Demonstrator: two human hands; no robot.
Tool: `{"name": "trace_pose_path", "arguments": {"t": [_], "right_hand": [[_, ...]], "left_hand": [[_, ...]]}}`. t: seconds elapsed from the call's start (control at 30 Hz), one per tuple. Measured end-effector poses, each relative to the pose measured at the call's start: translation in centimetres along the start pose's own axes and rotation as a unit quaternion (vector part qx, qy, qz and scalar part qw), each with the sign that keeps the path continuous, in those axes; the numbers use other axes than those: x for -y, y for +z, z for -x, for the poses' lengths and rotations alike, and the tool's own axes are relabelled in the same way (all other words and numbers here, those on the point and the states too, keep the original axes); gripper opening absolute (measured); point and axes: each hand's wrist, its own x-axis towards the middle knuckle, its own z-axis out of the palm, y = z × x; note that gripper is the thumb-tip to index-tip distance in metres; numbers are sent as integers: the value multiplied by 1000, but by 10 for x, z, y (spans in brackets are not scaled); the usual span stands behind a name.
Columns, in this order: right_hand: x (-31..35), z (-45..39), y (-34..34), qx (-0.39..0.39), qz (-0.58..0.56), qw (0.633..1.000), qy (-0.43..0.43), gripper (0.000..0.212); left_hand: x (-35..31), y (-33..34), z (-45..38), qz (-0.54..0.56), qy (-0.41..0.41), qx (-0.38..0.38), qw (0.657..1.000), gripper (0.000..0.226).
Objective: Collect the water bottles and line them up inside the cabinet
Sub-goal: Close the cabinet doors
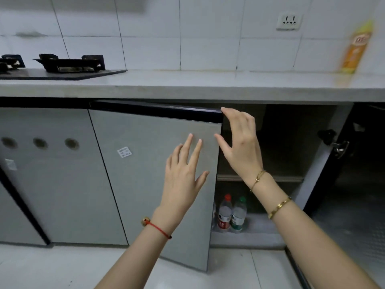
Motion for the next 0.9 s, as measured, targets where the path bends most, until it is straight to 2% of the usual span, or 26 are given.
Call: {"name": "trace_pose_path", "arguments": {"t": [0.3, 0.6, 0.9], "right_hand": [[-46, -19, 43, -11, 123, 992, 1, 58], [-57, -24, 66, -32, 168, 985, 0, 60], [-52, -13, 51, 14, 120, 993, 18, 62]], "left_hand": [[3, 38, -38, -47, -29, 33, 998, 88], [10, 54, -58, -62, -36, 36, 997, 88], [11, 47, -59, -33, -40, 72, 996, 77]]}}
